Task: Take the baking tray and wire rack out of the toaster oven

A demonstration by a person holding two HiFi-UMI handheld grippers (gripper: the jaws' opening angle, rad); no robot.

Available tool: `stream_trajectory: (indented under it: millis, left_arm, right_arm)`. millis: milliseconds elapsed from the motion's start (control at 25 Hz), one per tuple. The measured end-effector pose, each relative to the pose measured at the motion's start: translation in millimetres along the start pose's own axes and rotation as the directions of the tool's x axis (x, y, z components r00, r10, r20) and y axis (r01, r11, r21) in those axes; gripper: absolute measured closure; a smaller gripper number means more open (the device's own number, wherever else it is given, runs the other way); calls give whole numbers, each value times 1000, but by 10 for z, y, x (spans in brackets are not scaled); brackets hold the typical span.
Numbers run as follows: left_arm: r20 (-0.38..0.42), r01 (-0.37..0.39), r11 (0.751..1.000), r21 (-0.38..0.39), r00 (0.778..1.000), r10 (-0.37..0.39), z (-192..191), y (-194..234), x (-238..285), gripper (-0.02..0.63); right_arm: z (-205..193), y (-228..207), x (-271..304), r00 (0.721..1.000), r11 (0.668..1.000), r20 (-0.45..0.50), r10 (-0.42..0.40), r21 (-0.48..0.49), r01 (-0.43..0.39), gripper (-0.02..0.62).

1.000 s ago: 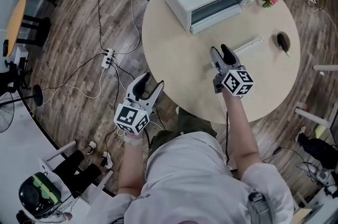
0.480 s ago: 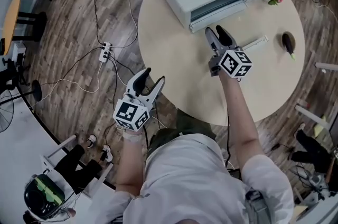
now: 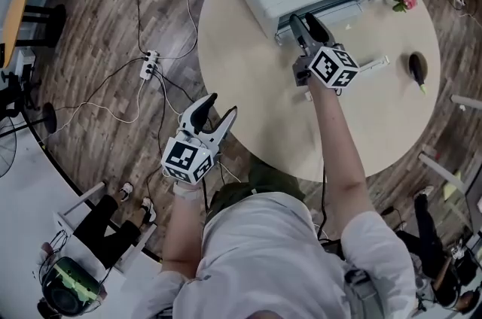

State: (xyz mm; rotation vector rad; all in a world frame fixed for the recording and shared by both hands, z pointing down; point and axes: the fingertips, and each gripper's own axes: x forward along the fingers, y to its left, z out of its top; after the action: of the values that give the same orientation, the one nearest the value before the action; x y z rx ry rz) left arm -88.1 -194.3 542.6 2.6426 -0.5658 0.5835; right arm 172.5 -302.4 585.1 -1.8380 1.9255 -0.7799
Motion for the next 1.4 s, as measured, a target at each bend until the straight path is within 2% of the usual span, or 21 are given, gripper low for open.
stream_trajectory:
  millis: [560, 840, 1040, 1400]
  left_arm:
    - [-30, -37, 999, -31, 999, 36, -165, 128, -116, 393]
    - [-37, -51, 998, -41, 998, 49, -212, 154, -182, 393]
    - [-39, -60, 997, -45, 998, 58, -238, 135, -249, 393]
    - [-41, -62, 997, -55, 997, 60, -326, 66, -309, 393]
  right_arm:
    - [18, -83, 479, 1000, 997, 19, -11, 75, 10, 367]
    - [21, -128, 560, 999, 987, 31, -8, 162, 3, 371]
    - [-50, -171, 427, 999, 977, 30, -33, 213, 26, 390]
    - [-138, -183, -15, 999, 978, 29, -46, 204, 39, 393]
